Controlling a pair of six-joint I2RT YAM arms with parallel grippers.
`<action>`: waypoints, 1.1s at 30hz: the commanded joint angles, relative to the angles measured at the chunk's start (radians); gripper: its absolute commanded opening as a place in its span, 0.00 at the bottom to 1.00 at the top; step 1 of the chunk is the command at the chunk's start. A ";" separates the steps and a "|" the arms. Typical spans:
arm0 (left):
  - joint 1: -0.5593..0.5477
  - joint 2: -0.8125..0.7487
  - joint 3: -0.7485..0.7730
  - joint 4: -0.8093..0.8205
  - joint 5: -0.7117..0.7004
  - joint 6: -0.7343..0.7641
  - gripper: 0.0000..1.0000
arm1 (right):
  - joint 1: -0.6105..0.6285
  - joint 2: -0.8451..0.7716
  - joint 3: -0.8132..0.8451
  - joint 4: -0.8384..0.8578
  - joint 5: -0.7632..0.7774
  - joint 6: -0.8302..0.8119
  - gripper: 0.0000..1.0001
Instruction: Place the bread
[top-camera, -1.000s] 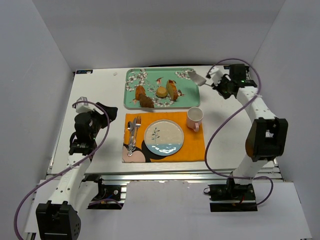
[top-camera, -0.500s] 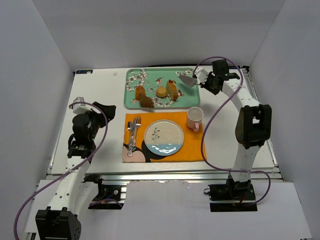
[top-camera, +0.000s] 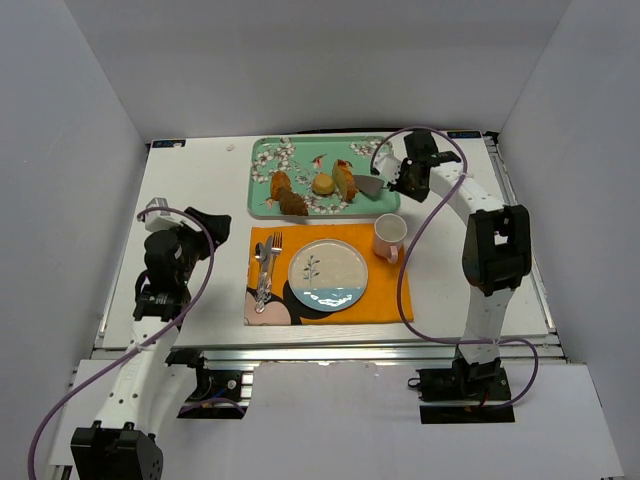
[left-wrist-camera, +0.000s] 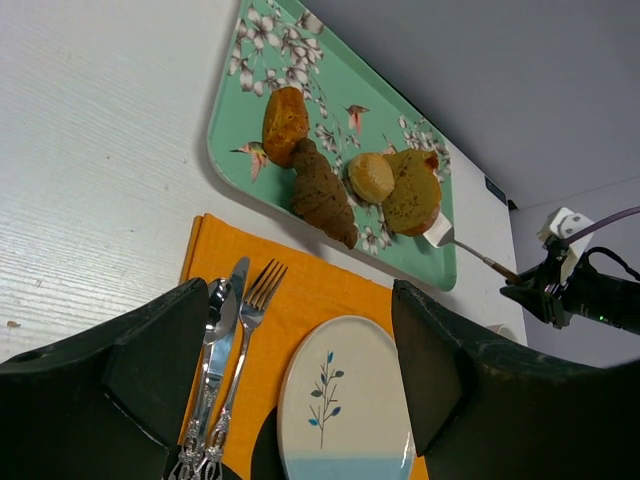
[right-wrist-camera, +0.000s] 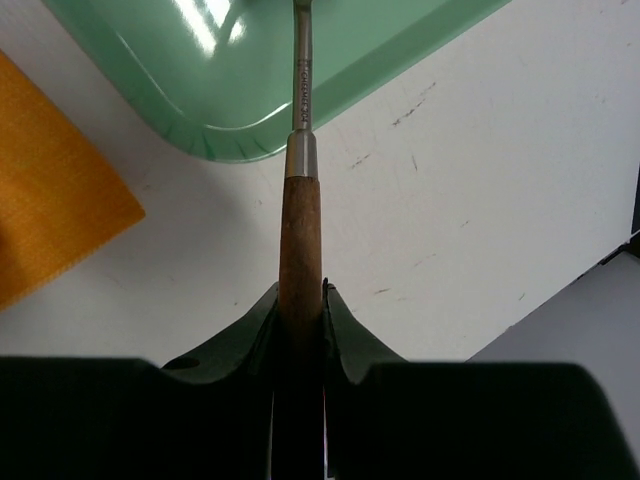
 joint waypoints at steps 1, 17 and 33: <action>0.000 -0.041 -0.003 -0.011 -0.016 -0.006 0.82 | -0.002 -0.016 0.004 -0.048 0.029 -0.045 0.00; 0.001 -0.070 -0.006 -0.043 -0.024 -0.012 0.82 | 0.062 0.074 0.105 -0.103 -0.048 -0.079 0.00; 0.000 -0.106 0.000 -0.083 -0.037 -0.016 0.82 | -0.008 0.021 0.040 0.047 -0.233 0.097 0.00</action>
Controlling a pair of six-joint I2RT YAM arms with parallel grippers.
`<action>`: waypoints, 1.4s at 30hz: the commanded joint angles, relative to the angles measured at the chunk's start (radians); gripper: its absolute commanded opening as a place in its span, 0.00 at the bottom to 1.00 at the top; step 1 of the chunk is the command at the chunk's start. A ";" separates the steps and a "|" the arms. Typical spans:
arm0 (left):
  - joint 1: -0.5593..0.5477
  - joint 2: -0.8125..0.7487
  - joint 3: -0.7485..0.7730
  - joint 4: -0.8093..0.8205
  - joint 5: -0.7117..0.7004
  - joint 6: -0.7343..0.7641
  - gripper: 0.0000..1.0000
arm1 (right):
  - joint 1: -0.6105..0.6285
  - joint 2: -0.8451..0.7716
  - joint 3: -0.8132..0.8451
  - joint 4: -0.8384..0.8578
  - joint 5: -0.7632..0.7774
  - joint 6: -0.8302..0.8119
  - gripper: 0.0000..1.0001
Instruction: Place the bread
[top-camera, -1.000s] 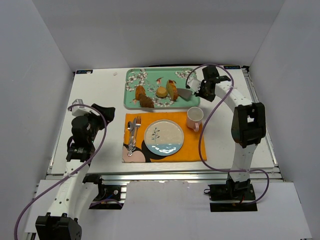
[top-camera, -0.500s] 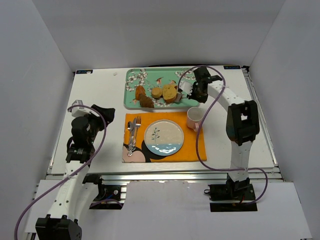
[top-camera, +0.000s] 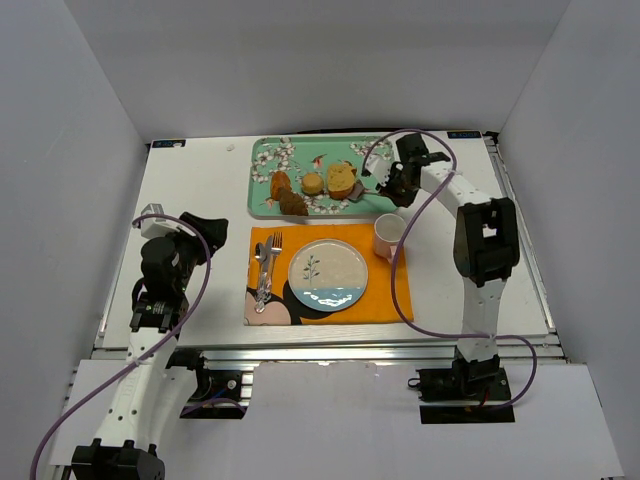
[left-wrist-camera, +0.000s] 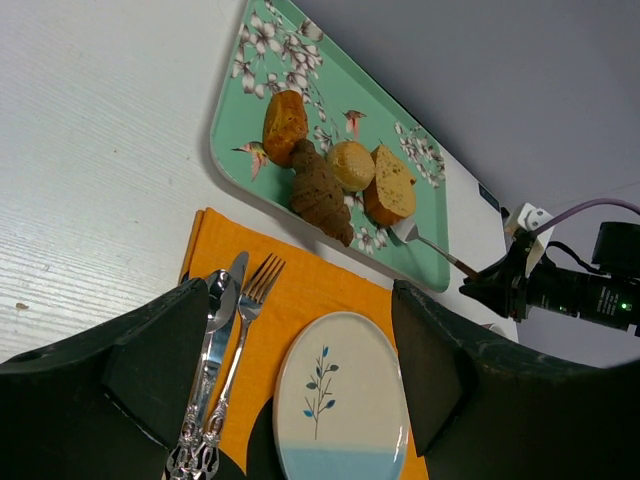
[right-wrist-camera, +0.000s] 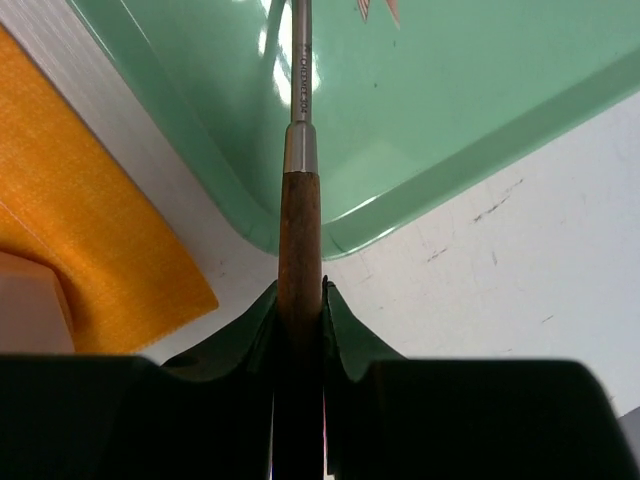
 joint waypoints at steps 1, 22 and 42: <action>0.000 -0.012 0.006 -0.010 -0.009 0.000 0.82 | -0.030 -0.103 -0.050 0.116 -0.085 0.043 0.00; 0.001 -0.043 -0.002 -0.013 -0.014 -0.006 0.82 | -0.038 -0.417 -0.296 0.236 -0.332 -0.222 0.00; 0.000 -0.060 -0.025 0.006 -0.009 -0.015 0.82 | 0.052 -0.827 -0.501 -0.238 -0.402 -0.423 0.00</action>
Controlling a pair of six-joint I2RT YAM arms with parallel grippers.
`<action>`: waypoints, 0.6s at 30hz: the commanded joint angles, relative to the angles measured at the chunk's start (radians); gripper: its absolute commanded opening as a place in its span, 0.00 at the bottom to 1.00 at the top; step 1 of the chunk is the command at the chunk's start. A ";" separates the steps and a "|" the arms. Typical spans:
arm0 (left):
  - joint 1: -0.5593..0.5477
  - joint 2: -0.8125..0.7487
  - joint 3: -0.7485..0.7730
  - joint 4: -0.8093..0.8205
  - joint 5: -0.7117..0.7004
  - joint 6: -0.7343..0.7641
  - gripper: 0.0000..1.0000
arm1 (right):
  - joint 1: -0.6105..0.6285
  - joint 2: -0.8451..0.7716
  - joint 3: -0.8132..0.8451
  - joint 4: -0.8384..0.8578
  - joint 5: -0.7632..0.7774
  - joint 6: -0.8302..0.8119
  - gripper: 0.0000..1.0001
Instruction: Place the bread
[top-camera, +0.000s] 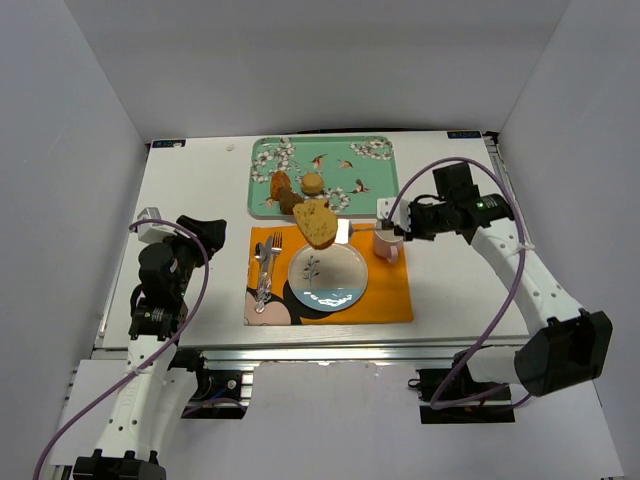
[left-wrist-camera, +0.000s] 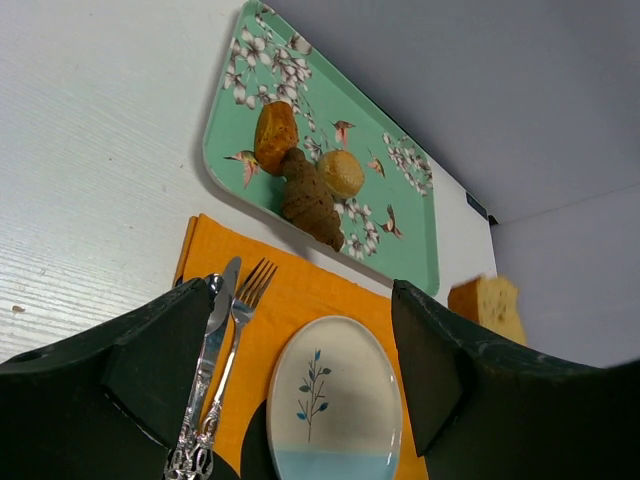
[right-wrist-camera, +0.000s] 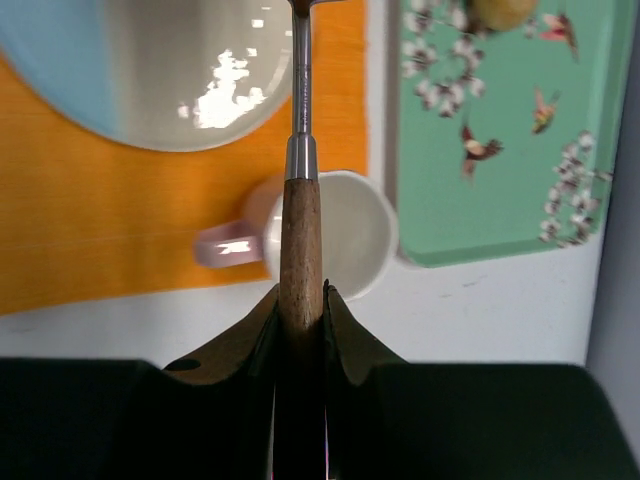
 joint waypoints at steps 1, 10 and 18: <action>0.000 -0.002 -0.010 0.013 0.000 -0.005 0.82 | 0.034 -0.069 -0.031 -0.143 -0.022 -0.056 0.00; 0.001 -0.010 -0.032 0.024 0.013 -0.008 0.82 | 0.119 -0.148 -0.152 -0.134 0.108 0.054 0.00; 0.000 -0.007 -0.040 0.027 0.022 -0.002 0.82 | 0.247 -0.089 -0.162 -0.048 0.297 0.149 0.00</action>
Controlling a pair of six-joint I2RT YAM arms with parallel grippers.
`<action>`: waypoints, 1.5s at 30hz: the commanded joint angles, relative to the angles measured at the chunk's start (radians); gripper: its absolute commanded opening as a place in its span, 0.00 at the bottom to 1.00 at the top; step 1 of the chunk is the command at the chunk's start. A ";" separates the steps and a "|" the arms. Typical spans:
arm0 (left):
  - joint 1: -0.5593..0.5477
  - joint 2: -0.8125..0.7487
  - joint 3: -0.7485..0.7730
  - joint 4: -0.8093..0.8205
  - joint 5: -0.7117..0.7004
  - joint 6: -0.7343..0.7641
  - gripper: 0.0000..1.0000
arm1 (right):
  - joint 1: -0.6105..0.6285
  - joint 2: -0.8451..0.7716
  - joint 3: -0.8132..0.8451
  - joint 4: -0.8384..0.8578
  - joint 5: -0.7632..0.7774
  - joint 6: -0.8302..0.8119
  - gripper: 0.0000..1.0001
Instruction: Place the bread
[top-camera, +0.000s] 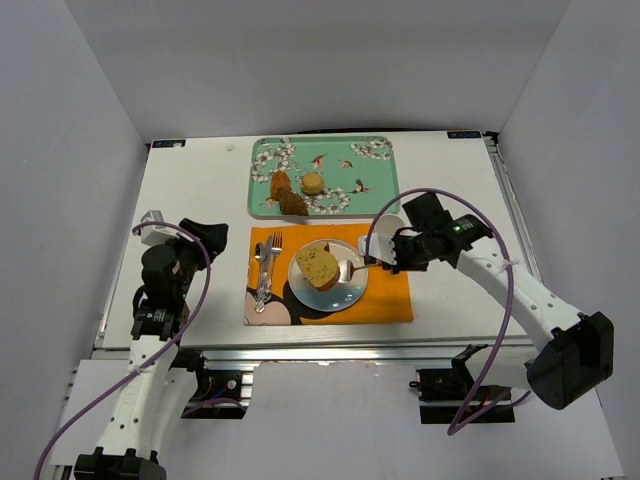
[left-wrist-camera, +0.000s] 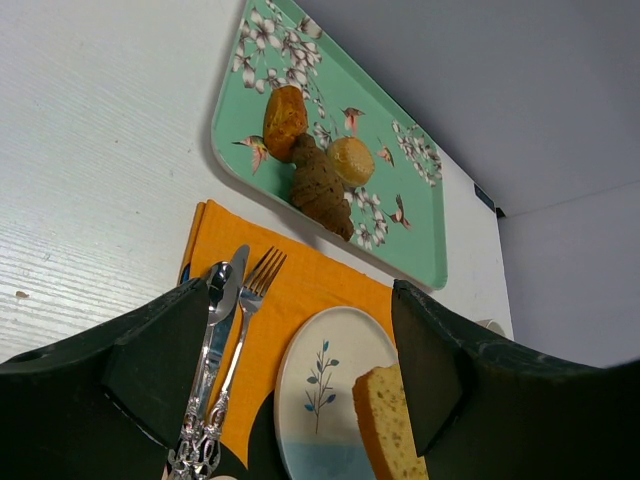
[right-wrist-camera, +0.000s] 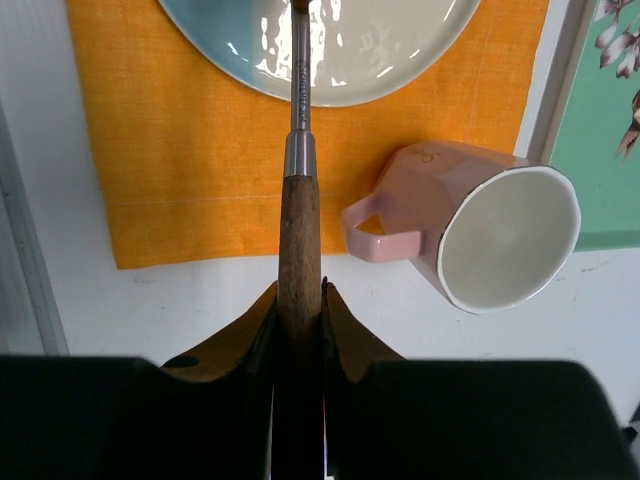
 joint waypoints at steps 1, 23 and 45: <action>0.000 -0.007 -0.007 0.015 0.013 0.005 0.82 | 0.062 0.023 -0.007 0.084 0.131 0.052 0.00; 0.000 0.038 -0.021 0.071 0.025 0.021 0.82 | 0.205 0.001 -0.019 0.157 0.517 -0.129 0.00; 0.000 0.064 -0.012 0.099 0.040 0.022 0.82 | -0.072 -0.024 0.113 0.480 0.589 0.111 0.00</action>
